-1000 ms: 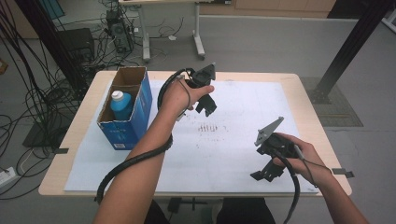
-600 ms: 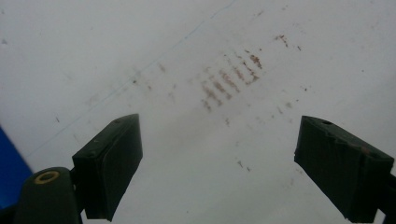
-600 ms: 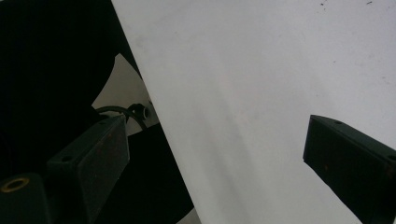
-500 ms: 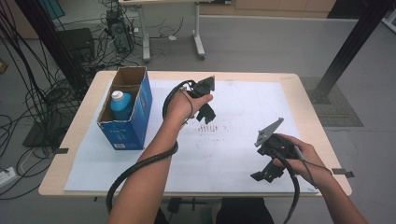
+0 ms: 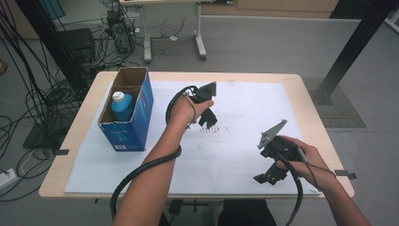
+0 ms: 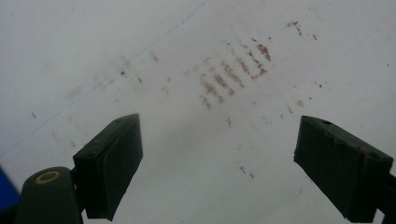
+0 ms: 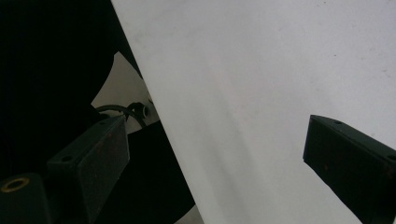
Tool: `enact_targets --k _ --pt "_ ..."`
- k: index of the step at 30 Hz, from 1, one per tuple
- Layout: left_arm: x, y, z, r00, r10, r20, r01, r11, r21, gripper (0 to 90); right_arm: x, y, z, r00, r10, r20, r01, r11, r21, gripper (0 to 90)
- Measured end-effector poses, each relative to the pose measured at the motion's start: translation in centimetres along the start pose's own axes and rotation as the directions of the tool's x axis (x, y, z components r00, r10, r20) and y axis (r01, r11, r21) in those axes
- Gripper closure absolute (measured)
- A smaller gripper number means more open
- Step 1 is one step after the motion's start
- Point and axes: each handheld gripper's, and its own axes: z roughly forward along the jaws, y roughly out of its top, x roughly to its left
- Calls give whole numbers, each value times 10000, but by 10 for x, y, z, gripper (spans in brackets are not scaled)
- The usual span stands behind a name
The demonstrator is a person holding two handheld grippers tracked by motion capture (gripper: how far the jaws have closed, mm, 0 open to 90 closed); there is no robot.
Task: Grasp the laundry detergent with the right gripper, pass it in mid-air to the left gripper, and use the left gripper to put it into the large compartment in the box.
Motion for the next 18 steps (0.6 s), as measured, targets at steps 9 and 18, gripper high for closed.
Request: enact_targets --k 9,18 --pt "-1 -1 3 10000 85 38 -86 9998 177 156 -1 -1 2 10000 0 -10 0 10000 18 70" --pt "-5 -1 2 9999 109 95 -111 9997 209 155 0 -2 0 10000 73 -4 -73 9999 -85 70"
